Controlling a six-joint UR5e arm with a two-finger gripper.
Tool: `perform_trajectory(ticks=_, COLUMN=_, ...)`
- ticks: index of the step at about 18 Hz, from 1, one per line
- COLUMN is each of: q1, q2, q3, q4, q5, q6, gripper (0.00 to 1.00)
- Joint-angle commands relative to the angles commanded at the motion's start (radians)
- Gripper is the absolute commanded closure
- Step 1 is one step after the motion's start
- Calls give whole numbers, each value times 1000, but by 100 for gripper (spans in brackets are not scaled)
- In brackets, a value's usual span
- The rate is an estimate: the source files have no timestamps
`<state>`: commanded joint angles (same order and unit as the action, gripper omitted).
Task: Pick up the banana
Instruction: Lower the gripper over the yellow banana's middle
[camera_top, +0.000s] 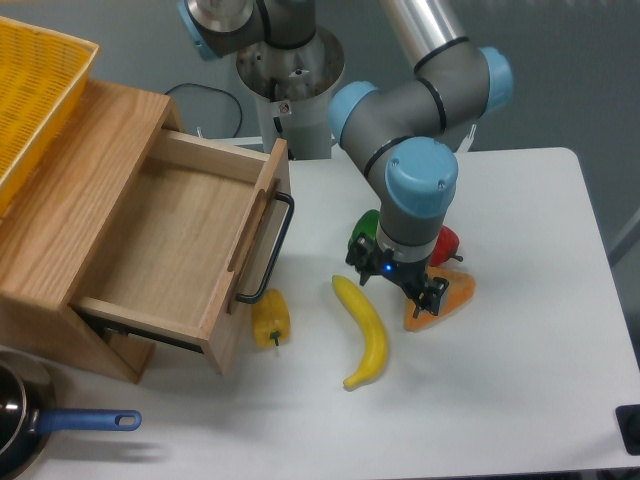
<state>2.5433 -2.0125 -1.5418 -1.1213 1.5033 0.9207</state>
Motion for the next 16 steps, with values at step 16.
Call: perform_trajectory(ticks=16, q1=-40, q2=-120, q3=29, q4=69, q5=11, q6=-83, gripper=0)
